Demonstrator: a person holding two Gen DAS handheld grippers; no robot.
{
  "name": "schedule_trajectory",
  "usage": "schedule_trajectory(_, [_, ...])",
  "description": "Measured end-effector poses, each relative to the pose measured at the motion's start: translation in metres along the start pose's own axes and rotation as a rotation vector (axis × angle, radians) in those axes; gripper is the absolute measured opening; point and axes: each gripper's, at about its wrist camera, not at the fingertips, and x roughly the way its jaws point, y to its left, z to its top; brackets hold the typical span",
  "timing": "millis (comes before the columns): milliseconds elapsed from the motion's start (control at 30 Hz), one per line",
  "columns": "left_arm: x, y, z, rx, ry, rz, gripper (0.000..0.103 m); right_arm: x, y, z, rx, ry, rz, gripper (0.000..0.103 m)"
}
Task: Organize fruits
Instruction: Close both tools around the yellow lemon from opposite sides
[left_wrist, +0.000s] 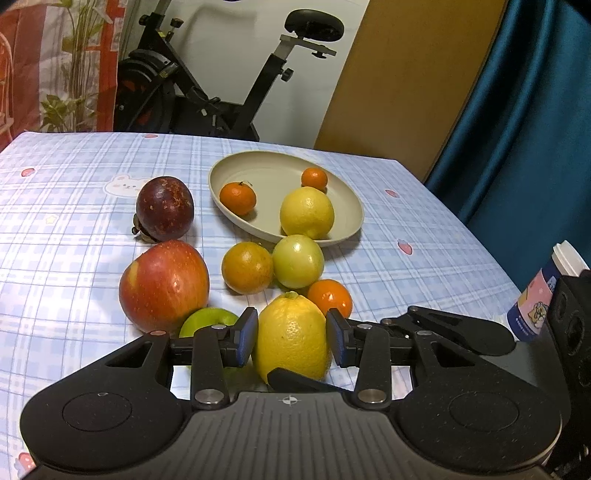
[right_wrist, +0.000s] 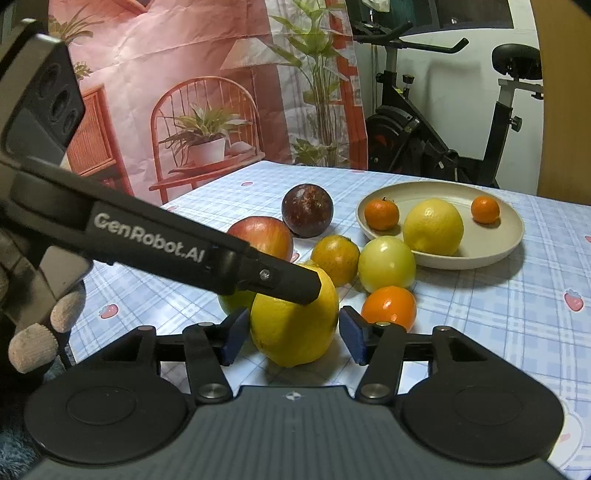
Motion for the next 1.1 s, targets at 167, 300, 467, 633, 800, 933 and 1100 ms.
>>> schedule_trajectory(167, [-0.004,-0.001,-0.004,0.001,0.001,0.0,0.044,0.004,0.0,-0.001,-0.009,0.013,0.019,0.058])
schedule_trajectory(300, [-0.008,0.001,-0.01,-0.013,0.001,-0.008,0.045,0.005,0.002,-0.003,-0.034,0.023,0.026,0.058])
schedule_trajectory(467, [-0.009,0.001,-0.012,-0.018,0.002,-0.009,0.045,0.006,0.006,-0.006,-0.059,0.023,0.023,0.058])
schedule_trajectory(633, [-0.01,0.001,-0.012,-0.018,0.004,-0.011,0.045,0.007,0.008,-0.006,-0.066,0.023,0.02,0.057])
schedule_trajectory(800, [-0.009,0.0,-0.014,-0.01,-0.002,-0.008,0.046,0.007,0.007,-0.006,-0.066,0.023,0.02,0.057])
schedule_trajectory(933, [-0.01,-0.001,-0.015,-0.005,-0.003,-0.005,0.046,0.007,0.007,-0.007,-0.067,0.024,0.02,0.057])
schedule_trajectory(1100, [-0.01,-0.001,-0.015,-0.006,-0.002,-0.006,0.047,0.007,0.008,-0.007,-0.066,0.024,0.019,0.057])
